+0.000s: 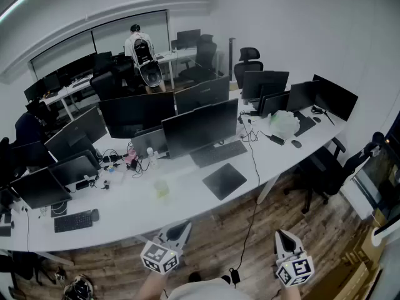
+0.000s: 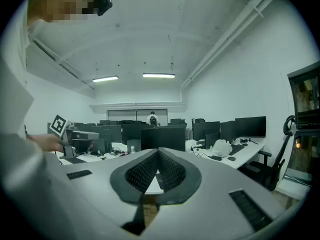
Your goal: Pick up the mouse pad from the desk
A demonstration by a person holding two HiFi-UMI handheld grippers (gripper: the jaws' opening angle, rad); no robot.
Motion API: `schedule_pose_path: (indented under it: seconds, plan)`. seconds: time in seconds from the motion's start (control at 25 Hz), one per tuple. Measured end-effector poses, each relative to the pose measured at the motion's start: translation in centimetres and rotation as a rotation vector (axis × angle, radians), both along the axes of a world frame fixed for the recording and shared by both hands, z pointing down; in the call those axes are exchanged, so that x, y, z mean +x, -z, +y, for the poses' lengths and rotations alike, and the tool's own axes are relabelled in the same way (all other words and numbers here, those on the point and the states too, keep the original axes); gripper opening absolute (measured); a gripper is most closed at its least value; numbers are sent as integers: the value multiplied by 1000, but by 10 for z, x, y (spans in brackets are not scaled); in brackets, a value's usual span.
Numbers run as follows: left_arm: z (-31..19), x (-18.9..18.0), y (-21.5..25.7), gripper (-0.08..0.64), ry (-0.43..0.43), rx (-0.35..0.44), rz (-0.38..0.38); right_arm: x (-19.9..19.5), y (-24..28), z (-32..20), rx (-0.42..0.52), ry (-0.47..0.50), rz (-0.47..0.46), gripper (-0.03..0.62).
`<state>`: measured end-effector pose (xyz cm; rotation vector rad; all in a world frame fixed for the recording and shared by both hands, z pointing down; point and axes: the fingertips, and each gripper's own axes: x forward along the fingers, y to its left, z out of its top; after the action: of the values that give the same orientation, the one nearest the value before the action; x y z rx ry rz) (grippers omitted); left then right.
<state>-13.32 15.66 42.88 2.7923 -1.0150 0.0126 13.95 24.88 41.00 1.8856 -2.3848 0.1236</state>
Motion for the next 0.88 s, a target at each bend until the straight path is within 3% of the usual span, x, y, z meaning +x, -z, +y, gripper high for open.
schedule_pose_path:
  seconds: [0.88]
  plan:
    - [7, 15, -9, 17, -4, -27, -11, 2, -9, 1, -30, 34, -27, 12]
